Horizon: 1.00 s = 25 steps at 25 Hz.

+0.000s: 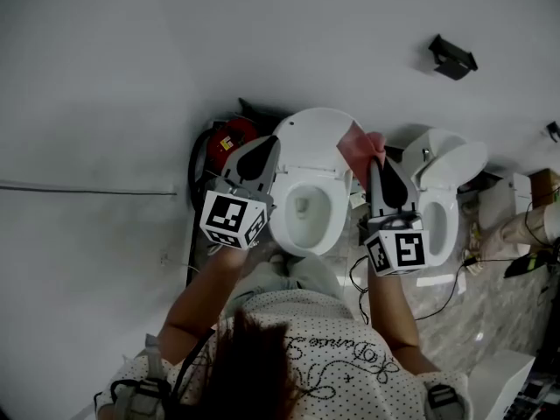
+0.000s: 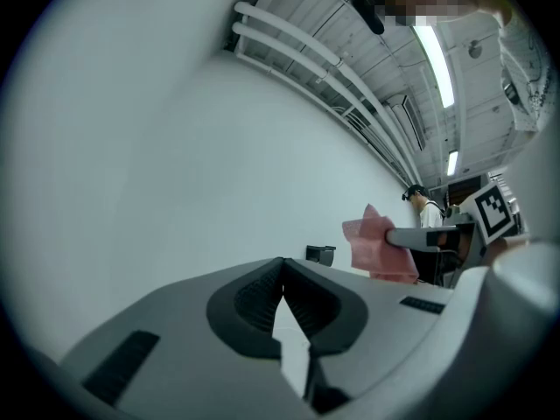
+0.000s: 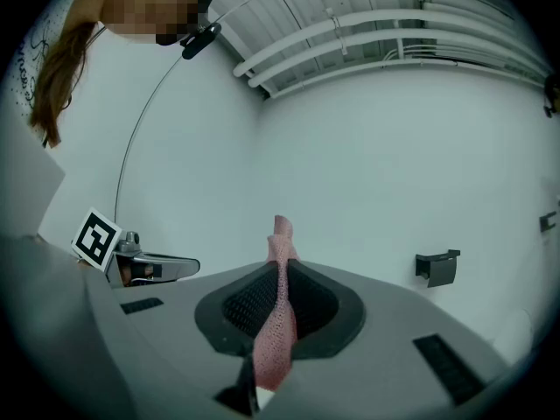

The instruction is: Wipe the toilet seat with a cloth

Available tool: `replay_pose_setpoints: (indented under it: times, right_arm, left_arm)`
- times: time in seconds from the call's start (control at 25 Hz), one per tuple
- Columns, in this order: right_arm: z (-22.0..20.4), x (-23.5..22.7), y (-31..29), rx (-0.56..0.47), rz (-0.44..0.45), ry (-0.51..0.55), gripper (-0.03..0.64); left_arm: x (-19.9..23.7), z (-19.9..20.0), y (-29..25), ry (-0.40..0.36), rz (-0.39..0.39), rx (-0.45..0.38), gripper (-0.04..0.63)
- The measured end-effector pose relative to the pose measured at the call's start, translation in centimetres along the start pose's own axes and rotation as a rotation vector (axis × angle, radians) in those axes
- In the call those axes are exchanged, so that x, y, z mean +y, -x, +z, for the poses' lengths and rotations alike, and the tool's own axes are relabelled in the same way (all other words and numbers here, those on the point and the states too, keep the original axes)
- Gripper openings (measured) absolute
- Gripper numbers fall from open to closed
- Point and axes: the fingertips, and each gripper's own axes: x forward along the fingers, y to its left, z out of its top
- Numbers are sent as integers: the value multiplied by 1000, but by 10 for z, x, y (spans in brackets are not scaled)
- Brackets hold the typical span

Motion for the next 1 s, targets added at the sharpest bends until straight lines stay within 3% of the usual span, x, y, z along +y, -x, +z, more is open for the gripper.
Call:
replay_pose_setpoints:
  times: [1.0]
  right_arm:
    - [-1, 3, -10, 1, 17, -15, 29]
  left_arm:
    - [-3, -5, -2, -2, -19, 30, -5]
